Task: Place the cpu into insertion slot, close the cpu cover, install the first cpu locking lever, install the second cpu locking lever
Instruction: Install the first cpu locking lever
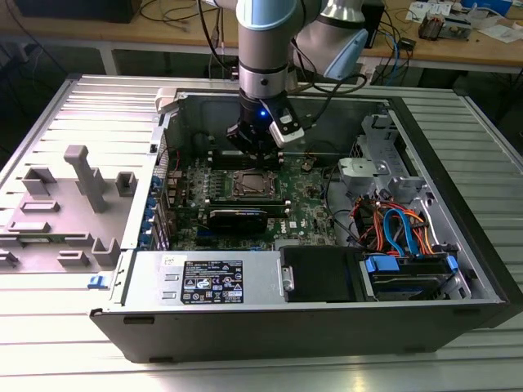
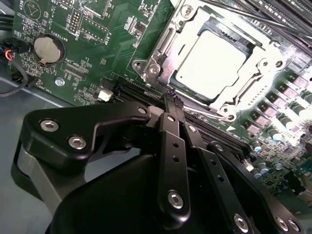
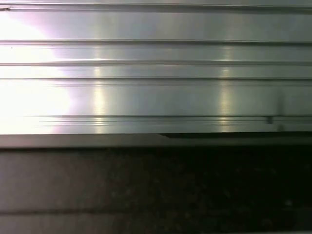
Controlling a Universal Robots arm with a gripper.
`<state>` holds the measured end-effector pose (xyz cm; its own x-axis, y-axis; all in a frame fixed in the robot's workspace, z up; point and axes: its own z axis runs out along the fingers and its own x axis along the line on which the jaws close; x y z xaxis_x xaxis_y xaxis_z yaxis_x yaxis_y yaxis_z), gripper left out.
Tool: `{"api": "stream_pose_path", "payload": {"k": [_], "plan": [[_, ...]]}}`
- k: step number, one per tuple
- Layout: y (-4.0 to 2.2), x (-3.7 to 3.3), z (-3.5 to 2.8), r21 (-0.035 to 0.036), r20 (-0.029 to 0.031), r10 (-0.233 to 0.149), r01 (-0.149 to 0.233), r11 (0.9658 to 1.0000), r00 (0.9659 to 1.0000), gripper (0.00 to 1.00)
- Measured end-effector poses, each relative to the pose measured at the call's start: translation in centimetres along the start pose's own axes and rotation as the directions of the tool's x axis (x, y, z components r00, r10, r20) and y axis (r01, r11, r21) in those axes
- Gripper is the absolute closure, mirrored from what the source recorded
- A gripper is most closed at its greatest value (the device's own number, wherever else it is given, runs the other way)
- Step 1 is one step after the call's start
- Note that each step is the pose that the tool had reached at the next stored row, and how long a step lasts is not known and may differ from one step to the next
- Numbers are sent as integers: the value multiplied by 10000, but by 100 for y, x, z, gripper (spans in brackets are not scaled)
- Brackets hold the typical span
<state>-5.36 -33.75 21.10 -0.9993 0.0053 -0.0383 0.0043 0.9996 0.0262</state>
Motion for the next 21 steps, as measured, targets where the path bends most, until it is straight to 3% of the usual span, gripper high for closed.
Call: {"api": "stream_pose_path", "payload": {"k": [14,21], "plan": [[1,-24,47,-2,0,-13,13,10000,10000,89],[1,-27,46,-10,-7,-283,283,9996,9996,89]]}}
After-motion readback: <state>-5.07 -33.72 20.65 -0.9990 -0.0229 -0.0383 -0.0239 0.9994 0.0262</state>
